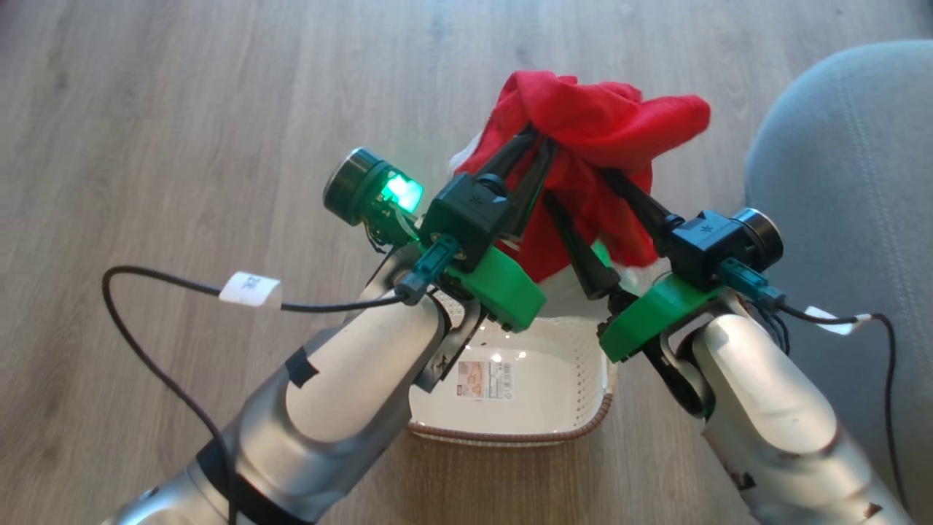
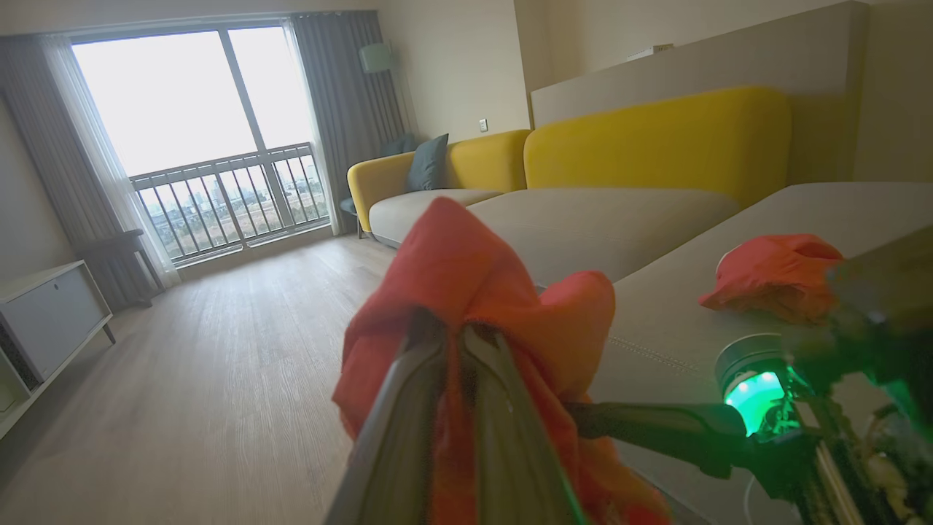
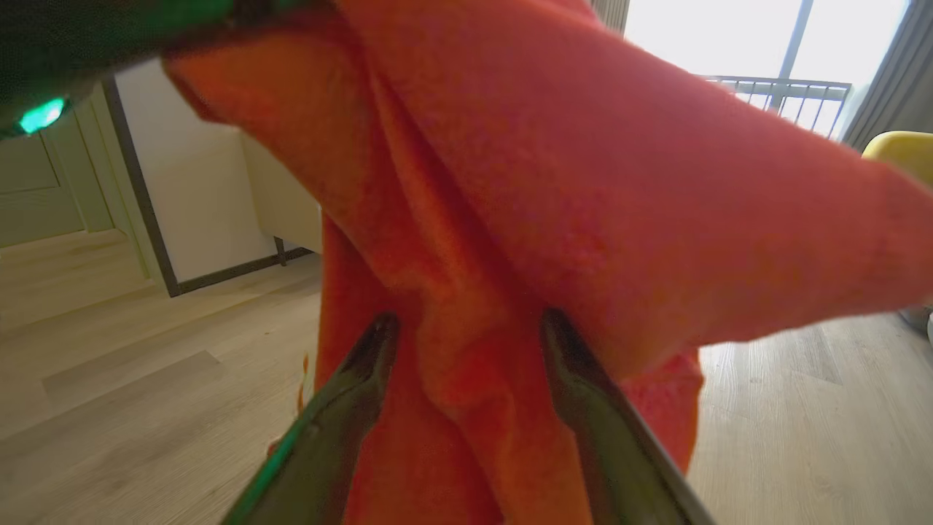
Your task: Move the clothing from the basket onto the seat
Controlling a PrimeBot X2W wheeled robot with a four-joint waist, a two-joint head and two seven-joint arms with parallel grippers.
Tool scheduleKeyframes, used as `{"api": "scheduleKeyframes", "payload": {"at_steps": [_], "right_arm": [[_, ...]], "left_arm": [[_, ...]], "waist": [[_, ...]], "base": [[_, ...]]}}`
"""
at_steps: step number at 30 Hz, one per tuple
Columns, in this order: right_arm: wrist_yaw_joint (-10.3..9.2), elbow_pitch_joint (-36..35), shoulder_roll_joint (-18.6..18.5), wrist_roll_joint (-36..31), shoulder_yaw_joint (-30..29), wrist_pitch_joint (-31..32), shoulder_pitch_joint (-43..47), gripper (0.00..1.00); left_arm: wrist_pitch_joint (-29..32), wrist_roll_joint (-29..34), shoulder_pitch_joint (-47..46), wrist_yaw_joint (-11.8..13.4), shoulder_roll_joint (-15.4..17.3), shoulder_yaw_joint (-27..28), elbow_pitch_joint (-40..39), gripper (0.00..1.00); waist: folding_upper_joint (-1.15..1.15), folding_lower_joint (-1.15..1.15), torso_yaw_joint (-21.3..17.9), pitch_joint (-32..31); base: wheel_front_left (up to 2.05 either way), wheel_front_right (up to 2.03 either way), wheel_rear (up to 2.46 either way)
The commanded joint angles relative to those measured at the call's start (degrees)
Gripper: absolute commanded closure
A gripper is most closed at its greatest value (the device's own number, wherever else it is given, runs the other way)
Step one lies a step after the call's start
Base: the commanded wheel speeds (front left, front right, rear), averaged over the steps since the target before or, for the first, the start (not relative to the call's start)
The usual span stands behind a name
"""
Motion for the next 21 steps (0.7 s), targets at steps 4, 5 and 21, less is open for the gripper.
{"api": "scheduleKeyframes", "payload": {"at_steps": [4,5,21], "right_arm": [[-0.01,4.14,3.1,-1.99,-0.13,-0.31,-3.4,0.0],[-0.01,5.59,3.45,-1.94,0.34,-0.31,-3.79,0.0],[-0.01,9.18,3.33,3.97,0.86,-0.31,-5.97,1.0]], "left_arm": [[-0.86,-0.94,-3.76,-0.45,-0.31,0.13,-0.74,1.0],[-0.92,-1.07,-3.84,-0.56,-0.38,-0.27,-0.65,1.0],[-1.79,-3.29,-3.4,0.16,-0.74,-2.51,0.49,1.0]], "waist": [[0.0,0.0,2.21,-0.52],[0.0,0.0,2.53,-0.54],[0.0,0.0,2.69,-0.51]], "base": [[0.0,0.0,0.0],[0.0,0.0,0.0],[0.0,0.0,0.0]]}}
